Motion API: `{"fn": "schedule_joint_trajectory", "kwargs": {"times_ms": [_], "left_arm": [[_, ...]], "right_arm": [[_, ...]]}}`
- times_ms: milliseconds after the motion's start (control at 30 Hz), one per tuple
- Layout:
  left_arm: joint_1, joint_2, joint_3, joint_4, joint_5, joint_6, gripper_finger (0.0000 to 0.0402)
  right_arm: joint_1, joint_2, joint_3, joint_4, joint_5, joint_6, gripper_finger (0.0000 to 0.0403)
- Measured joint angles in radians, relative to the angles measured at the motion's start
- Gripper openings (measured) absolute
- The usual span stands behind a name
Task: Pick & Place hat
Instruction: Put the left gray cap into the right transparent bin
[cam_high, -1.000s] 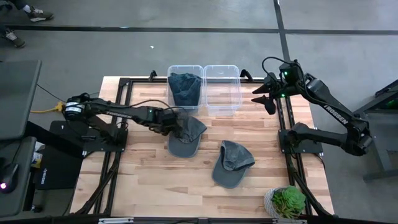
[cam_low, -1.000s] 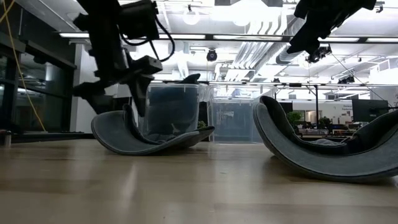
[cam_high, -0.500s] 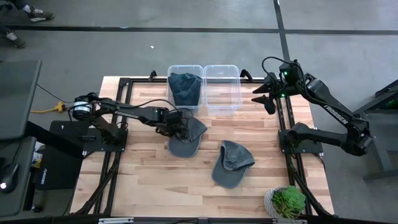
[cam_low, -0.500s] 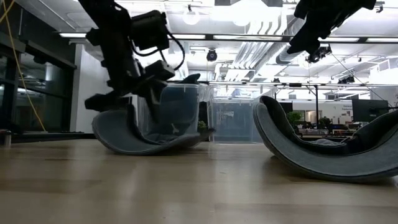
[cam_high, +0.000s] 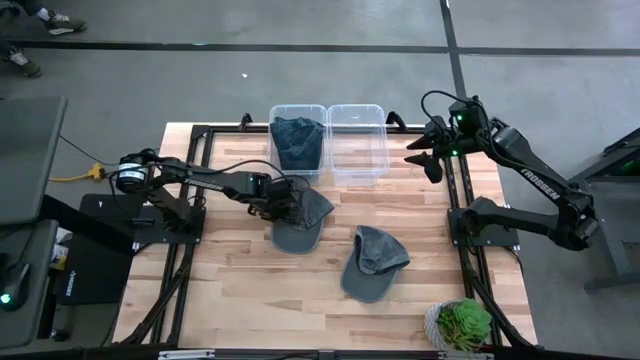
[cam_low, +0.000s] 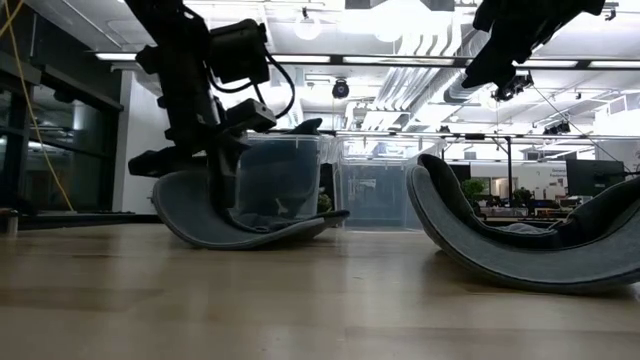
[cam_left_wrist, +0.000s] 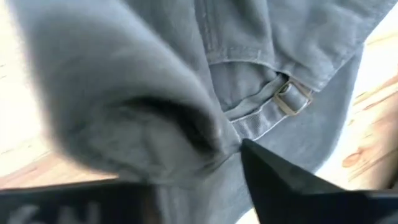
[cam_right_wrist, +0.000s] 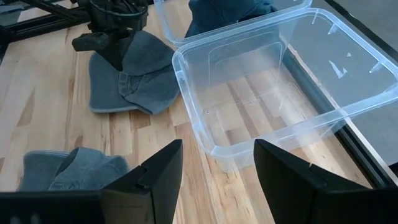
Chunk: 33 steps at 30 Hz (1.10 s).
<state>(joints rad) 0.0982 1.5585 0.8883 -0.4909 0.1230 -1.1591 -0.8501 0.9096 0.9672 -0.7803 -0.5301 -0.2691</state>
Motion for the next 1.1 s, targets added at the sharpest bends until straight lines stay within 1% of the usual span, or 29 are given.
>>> {"fn": "schedule_joint_trajectory", "kwargs": {"times_ms": [67, 133, 167, 200, 333, 500, 733, 933, 1100], "left_arm": [[0.000, 0.000, 0.000, -0.014, 0.002, 0.001, 0.0097], [0.000, 0.000, 0.000, -0.026, 0.003, 0.001, 0.0044], [0.000, 0.000, 0.001, -0.030, 0.007, 0.001, 0.0023], [0.000, -0.001, 0.002, -0.032, 0.012, 0.002, 0.0013], [0.000, -0.001, 0.002, -0.032, 0.043, 0.014, 0.0003], [-0.010, -0.001, 0.008, -0.035, 0.051, 0.006, 0.0001], [-0.026, -0.030, 0.075, -0.053, 0.056, 0.011, 0.0000], [-0.054, -0.074, 0.189, -0.226, 0.045, 0.019, 0.0000], [-0.069, -0.090, 0.301, -0.336, 0.002, 0.038, 0.0000]], "right_arm": [[0.000, 0.000, 0.000, 0.000, 0.000, 0.000, 0.0192], [0.000, 0.000, 0.000, 0.000, 0.000, 0.000, 0.0192], [0.000, 0.000, 0.000, 0.000, 0.000, 0.000, 0.0192], [0.000, 0.000, 0.000, 0.000, 0.000, 0.000, 0.0192], [0.000, 0.000, 0.000, 0.000, 0.000, 0.000, 0.0192], [0.000, 0.000, 0.000, 0.000, 0.000, 0.000, 0.0192], [0.000, 0.000, 0.000, 0.000, 0.000, 0.000, 0.0192], [0.000, -0.001, 0.000, 0.000, 0.000, -0.002, 0.0192], [0.000, -0.001, 0.000, 0.007, 0.000, -0.008, 0.0192]]}}
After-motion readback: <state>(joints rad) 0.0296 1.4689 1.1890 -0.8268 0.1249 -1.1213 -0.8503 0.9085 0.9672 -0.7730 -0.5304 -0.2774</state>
